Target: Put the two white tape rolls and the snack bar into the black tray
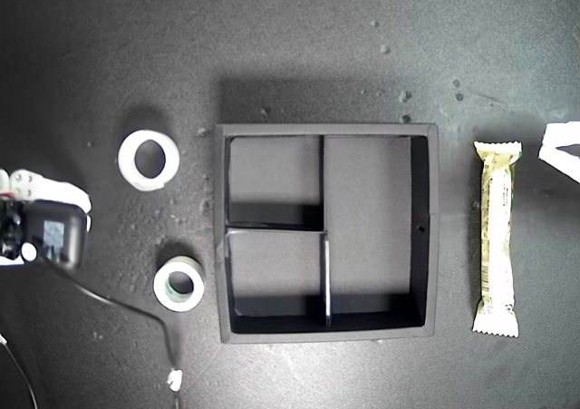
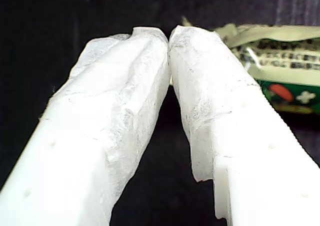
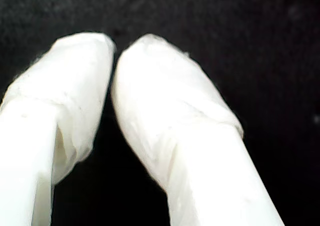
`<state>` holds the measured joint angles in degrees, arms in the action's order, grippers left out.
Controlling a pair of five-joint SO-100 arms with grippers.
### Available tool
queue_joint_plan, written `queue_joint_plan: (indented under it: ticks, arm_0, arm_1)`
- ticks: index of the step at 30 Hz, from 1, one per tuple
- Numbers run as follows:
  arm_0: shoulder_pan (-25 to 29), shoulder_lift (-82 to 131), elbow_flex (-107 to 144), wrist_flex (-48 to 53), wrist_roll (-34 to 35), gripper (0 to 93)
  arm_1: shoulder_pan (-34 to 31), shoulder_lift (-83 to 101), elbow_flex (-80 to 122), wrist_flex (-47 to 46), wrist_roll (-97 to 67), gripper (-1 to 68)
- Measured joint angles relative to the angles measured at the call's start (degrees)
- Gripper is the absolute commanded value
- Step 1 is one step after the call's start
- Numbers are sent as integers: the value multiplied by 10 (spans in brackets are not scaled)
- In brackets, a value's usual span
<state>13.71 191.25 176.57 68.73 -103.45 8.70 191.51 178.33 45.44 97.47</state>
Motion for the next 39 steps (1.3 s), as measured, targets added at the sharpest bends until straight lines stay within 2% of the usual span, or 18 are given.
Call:
queue_joint_plan:
  ticks: [4, 6, 10, 14, 18, 22, 30, 34, 39]
  arm_0:
    - [0, 0, 0, -56, 48, 0]
    - [0, 0, -1, -86, 88, 1]
    - [-1, 0, -14, -174, 198, 40]
    - [-24, 0, -35, -253, 308, 99]
    - [-51, -5, -65, -263, 364, 141]
    - [-83, -127, -128, -263, 380, 152]
    - [-115, -533, -355, -232, 384, 160]
    - [-113, -599, -382, -211, 367, 160]
    - [-125, -635, -382, -200, 338, 159]
  arm_1:
    - [-1, 0, 0, 26, 178, -4]
    - [2, 0, 0, 26, 189, -4]
    - [16, 0, 0, -22, 47, -4]
    - [-18, 0, 0, -88, -154, -4]
    - [-47, 0, -8, -103, -281, -3]
    - [-96, -2, -54, -69, -353, -3]
    - [-179, -7, -167, 56, -454, -2]
    - [-222, -94, -202, 69, -476, 0]
    - [-238, -212, -270, 76, -482, 4]
